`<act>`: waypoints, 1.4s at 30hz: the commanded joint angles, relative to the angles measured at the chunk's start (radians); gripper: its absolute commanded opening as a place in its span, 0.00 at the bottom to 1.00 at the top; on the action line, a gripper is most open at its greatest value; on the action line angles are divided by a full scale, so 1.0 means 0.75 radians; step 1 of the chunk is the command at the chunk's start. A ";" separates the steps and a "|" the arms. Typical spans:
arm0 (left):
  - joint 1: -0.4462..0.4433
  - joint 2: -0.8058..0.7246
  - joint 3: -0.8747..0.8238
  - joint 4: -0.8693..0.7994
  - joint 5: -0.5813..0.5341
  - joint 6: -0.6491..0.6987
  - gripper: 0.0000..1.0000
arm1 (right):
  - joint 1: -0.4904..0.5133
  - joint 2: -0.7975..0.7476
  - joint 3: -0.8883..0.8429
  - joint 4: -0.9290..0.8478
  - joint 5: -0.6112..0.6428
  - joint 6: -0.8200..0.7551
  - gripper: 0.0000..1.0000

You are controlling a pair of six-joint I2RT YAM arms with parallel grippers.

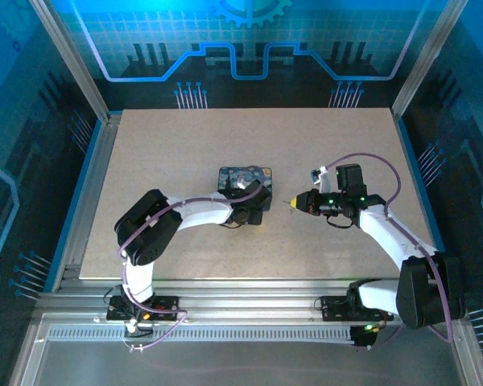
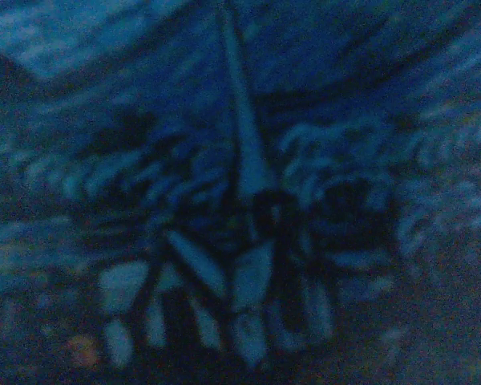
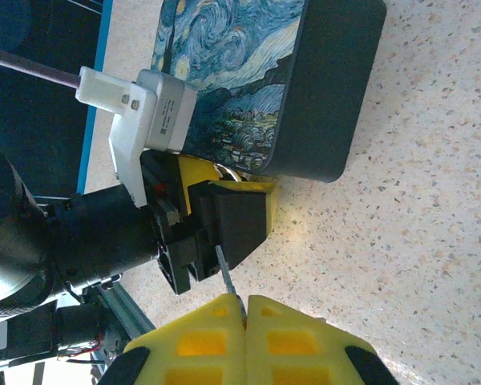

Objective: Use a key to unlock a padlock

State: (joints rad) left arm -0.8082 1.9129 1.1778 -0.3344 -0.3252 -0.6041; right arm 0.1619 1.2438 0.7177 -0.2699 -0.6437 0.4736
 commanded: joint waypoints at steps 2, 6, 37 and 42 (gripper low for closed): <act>0.005 0.042 0.051 -0.027 -0.075 -0.038 0.54 | -0.021 0.012 -0.006 0.013 -0.046 -0.009 0.00; 0.006 0.057 0.064 -0.052 -0.110 -0.085 0.54 | -0.021 0.019 -0.010 0.018 -0.055 -0.008 0.00; 0.352 -0.399 -0.122 0.116 0.915 -0.666 0.09 | 0.011 -0.088 -0.087 0.216 -0.078 0.061 0.00; 0.393 -0.437 -0.171 0.266 1.078 -0.968 0.05 | 0.178 -0.097 -0.072 0.386 0.032 0.102 0.00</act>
State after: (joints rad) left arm -0.5095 1.6302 1.0725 -0.2481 0.3122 -1.1530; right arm 0.2314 1.1919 0.6300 -0.0834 -0.6537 0.5308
